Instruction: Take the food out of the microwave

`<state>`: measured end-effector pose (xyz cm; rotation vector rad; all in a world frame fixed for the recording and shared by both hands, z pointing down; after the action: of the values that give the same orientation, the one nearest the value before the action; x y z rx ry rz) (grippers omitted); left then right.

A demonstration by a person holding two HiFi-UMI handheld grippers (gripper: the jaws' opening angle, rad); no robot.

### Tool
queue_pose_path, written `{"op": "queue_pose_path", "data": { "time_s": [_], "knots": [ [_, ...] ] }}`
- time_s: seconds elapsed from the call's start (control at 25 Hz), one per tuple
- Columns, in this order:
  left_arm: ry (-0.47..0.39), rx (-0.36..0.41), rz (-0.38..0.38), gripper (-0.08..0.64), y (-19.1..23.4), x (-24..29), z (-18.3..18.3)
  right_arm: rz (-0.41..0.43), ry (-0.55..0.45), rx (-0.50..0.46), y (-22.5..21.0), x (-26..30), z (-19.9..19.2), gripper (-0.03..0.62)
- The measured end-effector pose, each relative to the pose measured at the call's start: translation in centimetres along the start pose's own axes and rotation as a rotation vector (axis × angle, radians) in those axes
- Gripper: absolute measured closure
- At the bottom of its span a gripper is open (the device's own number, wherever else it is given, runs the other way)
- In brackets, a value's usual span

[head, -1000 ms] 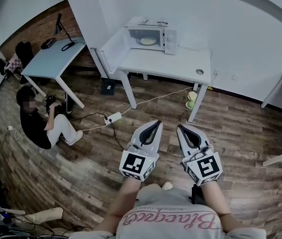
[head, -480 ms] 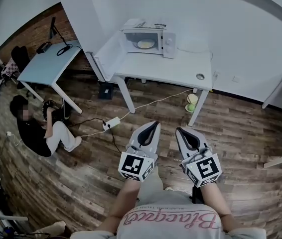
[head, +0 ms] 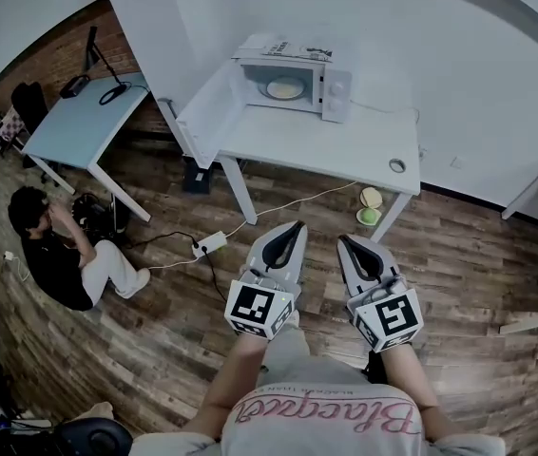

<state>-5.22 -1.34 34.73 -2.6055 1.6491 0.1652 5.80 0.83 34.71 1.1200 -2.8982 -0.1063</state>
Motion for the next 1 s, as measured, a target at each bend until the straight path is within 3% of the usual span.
{"op": "queue_pose_path", "data": {
  "time_s": [0.48,1.0],
  "knots": [
    [0.014,-0.002,-0.076,0.552,8.6,9.1,-0.2,-0.061,0.02,0.015,-5.5,11.3,-0.1,0.583],
    [0.01,-0.021,-0.067,0.552,15.1,13.8,-0.9,-0.078,0.057,0.018,-8.0,17.8,-1.1,0.583]
  ]
}}
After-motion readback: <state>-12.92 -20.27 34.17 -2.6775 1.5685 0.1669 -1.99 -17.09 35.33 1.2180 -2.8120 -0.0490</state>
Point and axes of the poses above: the fingertips, and each gripper's own axes: x forward along the fingers, y to its left, z out of its top, the point moved 4 cm from there along -x, backward along the fingers, and after that the axes turned 10 degrees about z, right-handed, at the moved point
